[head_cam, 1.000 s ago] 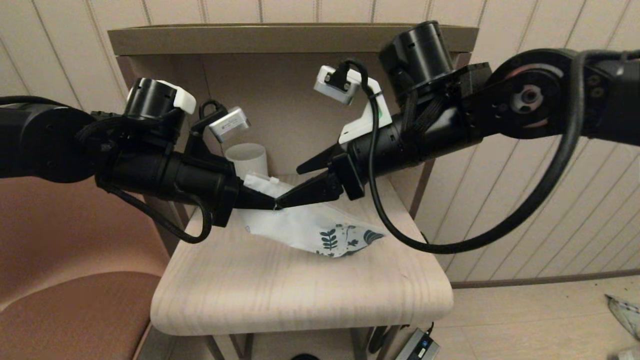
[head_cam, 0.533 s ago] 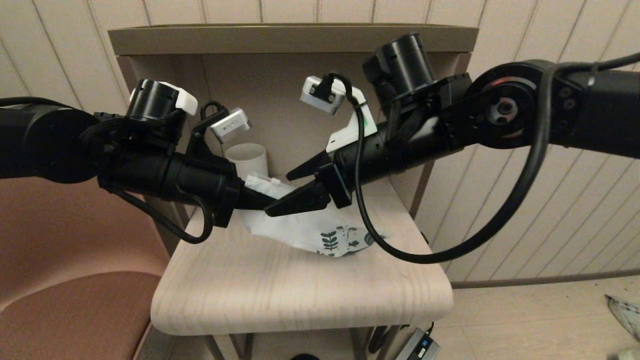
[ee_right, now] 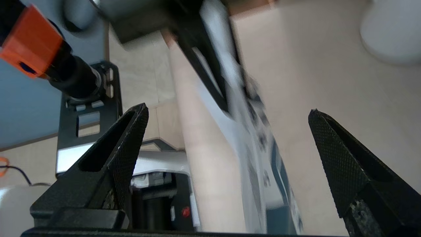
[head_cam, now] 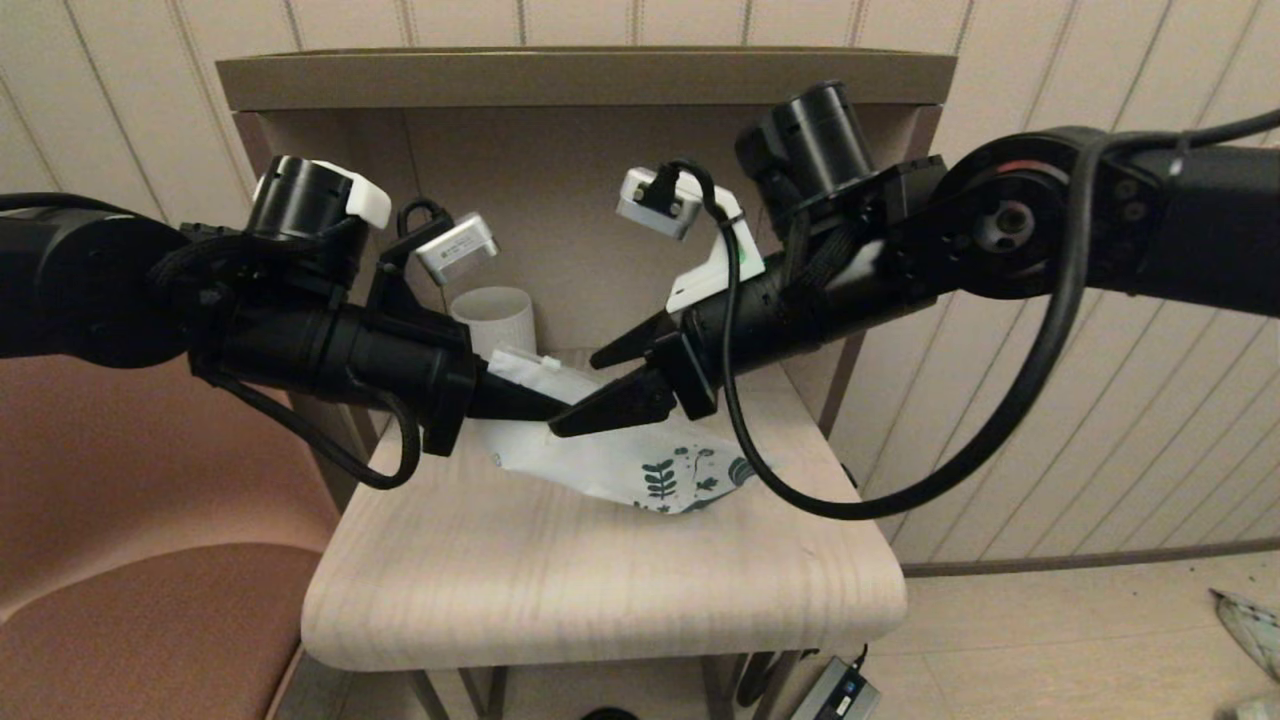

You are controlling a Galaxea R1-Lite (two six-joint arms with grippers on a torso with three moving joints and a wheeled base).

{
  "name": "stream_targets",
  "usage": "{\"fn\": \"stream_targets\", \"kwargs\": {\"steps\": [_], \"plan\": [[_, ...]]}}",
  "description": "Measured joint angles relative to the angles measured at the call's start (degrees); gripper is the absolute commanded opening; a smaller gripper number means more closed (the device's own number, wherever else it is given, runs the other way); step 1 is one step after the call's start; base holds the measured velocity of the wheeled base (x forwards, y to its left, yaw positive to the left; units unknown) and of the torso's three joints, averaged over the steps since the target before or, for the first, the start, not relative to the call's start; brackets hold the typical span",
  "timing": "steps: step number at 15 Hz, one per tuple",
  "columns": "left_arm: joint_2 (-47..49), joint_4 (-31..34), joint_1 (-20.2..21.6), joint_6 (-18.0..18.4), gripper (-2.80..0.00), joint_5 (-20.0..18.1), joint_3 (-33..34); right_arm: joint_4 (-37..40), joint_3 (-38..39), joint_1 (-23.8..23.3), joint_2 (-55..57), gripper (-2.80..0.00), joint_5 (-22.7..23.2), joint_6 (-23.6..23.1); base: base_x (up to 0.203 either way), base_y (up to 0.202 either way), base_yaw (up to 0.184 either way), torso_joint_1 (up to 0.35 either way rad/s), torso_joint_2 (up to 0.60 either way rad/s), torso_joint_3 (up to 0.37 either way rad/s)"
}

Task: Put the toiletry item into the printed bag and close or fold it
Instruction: Hand it to the other hand

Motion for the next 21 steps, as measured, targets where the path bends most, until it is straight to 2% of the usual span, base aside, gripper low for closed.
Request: {"fn": "stream_targets", "kwargs": {"steps": [4,11,12,13,21], "plan": [[-0.48,-0.07,0.15,0.07,-2.8,0.09,-0.12,1.31,3.14,-1.54,-1.07,0.0,-0.06,-0.35,0.0,0.0,0.0,0.0,0.0,0.0],[-0.66,-0.18,0.55,0.24,-2.8,0.13,-0.21,1.42,9.58,-5.23,-4.23,0.0,-0.2,-3.56,0.0,0.0,0.0,0.0,0.0,0.0],[-0.64,-0.21,0.55,0.24,-2.8,0.16,-0.21,1.33,9.89,-5.3,-4.29,-2.0,-0.2,-3.67,0.0,0.0,0.0,0.0,0.0,0.0],[-0.64,-0.19,0.55,0.27,-2.8,0.13,-0.21,1.27,10.0,-5.32,-4.29,-2.8,-0.13,-3.95,0.0,0.0,0.0,0.0,0.0,0.0],[-0.67,-0.18,0.55,0.33,-2.8,-0.65,0.1,1.23,9.14,-4.83,-3.4,-2.8,-0.09,-4.25,0.0,0.0,0.0,0.0,0.0,0.0]]}}
